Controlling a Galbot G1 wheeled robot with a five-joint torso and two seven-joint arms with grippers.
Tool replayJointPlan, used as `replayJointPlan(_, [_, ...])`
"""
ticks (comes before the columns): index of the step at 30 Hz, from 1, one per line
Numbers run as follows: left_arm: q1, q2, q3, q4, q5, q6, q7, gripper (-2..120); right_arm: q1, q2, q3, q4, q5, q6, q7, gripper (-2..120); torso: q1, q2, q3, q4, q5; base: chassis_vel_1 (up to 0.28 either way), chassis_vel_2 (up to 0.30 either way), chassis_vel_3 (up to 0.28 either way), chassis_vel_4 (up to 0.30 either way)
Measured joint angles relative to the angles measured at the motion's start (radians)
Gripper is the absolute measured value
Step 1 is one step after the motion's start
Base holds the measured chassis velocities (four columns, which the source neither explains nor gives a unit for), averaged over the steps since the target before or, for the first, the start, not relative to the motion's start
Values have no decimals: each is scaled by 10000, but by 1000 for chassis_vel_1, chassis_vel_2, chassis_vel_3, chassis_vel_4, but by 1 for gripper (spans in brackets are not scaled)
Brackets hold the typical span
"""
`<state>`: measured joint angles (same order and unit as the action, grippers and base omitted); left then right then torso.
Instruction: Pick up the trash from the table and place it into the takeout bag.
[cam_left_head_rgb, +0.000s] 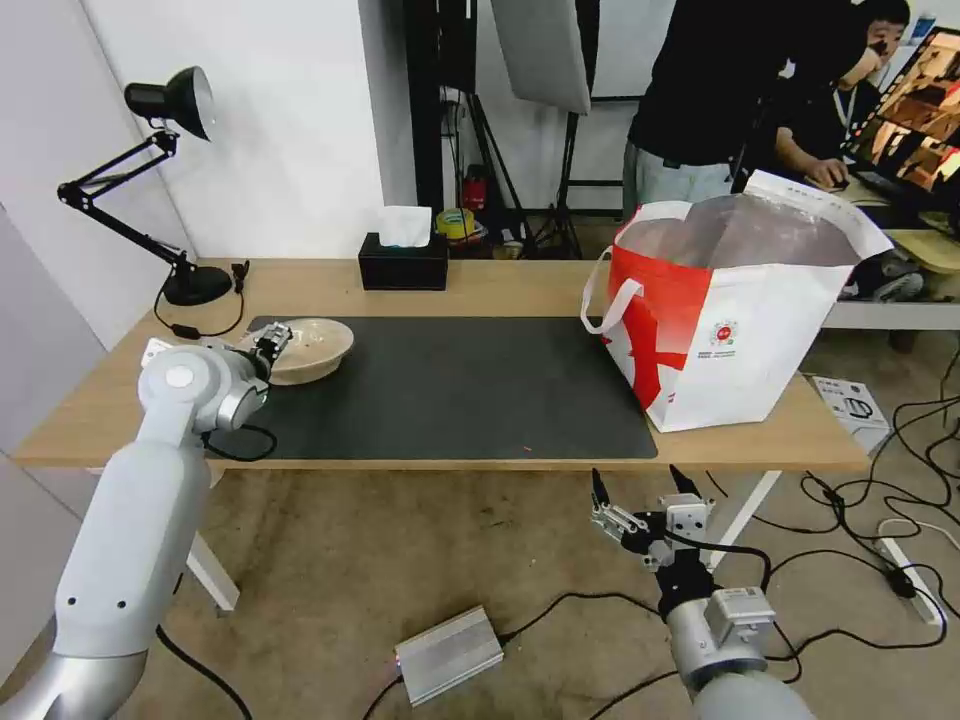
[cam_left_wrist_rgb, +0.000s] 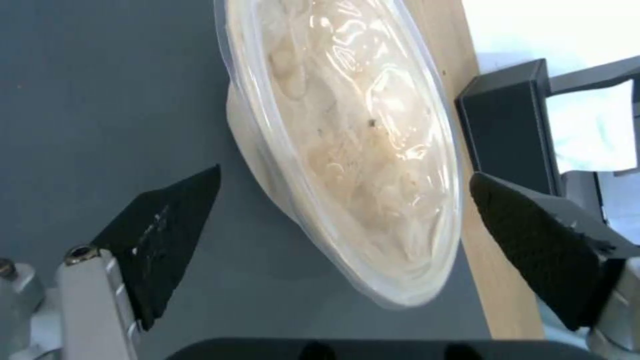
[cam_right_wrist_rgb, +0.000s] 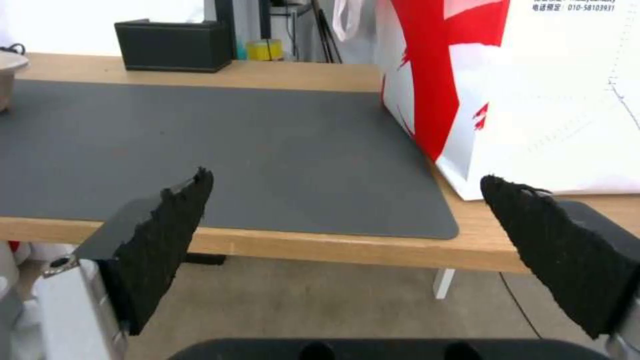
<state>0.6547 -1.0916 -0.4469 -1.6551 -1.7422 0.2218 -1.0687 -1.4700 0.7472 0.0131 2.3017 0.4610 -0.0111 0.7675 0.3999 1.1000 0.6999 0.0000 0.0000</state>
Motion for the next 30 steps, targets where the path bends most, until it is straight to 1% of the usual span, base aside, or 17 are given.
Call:
replayJointPlan(3, [-72, -35, 30, 150, 53, -7, -5, 100, 0, 0, 0, 0, 0, 0, 0, 100, 0, 0, 0, 0, -1, 0, 0, 0, 0])
replayJointPlan(5, [-197, -91, 78, 405, 101, -7, 2, 100, 0, 0, 0, 0, 0, 0, 0, 100, 0, 0, 0, 0, 0, 0, 0, 0, 0])
replayJointPlan(12, [-327, -199, 174, 726, 305, 8, 8, 100, 0, 0, 0, 0, 0, 0, 0, 100, 0, 0, 0, 0, 0, 0, 0, 0, 0])
replayJointPlan(17, [-458, -283, 207, 1013, 446, 157, 83, 100, 0, 0, 0, 0, 0, 0, 0, 100, 0, 0, 0, 0, 0, 0, 0, 0, 0])
replayJointPlan(20, [-598, -335, 254, 1275, 580, 221, 240, 100, 0, 0, 0, 0, 0, 0, 0, 100, 0, 0, 0, 0, 0, 0, 0, 0, 0])
replayJointPlan(22, [-621, -345, 261, 1314, 593, 231, 270, 100, 0, 1, 0, 0, 0, 0, 0, 100, 0, -1, 0, 0, -1, 0, 0, 0, 0])
replayJointPlan(24, [-702, -393, 293, 1465, 626, 269, 473, 100, 0, 0, 0, 0, 0, 0, 0, 100, 0, 0, 0, 0, 0, 0, 0, 0, 0])
replayJointPlan(30, [-880, -544, 343, 1820, 749, 283, 558, 100, 0, 0, 0, 0, 0, 0, 0, 100, 0, 1, 1, 0, 0, 0, 0, 0, 0])
